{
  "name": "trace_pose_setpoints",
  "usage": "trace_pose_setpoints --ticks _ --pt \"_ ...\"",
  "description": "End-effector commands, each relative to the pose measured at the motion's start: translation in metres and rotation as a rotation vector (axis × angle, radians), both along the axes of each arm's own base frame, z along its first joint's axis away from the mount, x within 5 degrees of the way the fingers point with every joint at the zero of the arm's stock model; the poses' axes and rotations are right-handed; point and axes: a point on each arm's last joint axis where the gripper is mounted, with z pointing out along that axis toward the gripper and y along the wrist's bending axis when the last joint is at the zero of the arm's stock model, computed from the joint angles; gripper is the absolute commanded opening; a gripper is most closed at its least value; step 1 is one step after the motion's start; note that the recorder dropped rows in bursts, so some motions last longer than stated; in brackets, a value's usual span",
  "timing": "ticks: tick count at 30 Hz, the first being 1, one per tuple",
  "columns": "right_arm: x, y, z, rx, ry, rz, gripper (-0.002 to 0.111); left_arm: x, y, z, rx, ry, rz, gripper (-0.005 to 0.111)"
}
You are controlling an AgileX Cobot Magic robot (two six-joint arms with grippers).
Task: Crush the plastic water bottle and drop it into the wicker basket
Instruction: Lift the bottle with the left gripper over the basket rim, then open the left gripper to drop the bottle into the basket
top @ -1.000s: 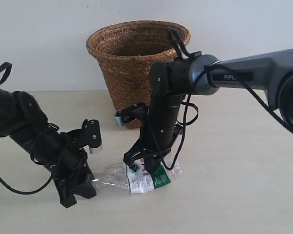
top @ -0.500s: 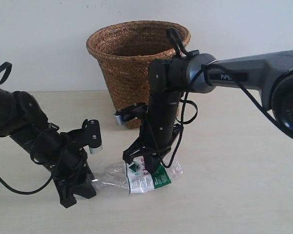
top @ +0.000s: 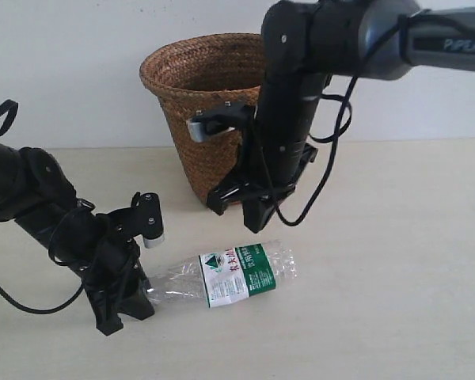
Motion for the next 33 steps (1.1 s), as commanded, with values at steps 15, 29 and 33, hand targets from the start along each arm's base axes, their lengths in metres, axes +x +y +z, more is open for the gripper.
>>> trace_pose_setpoints --ticks 15,29,33 --pt "-0.016 -0.180 0.047 -0.008 -0.025 -0.377 0.000 -0.006 -0.010 0.094 -0.132 -0.091 -0.176 0.004" --pt "-0.016 -0.186 0.034 0.101 0.000 -0.381 0.000 0.074 -0.015 0.239 -0.427 -0.609 0.353 0.017" --pt "-0.021 -0.184 0.034 0.112 0.056 -0.364 0.000 0.097 -0.027 0.235 -0.415 -0.539 0.300 0.086"
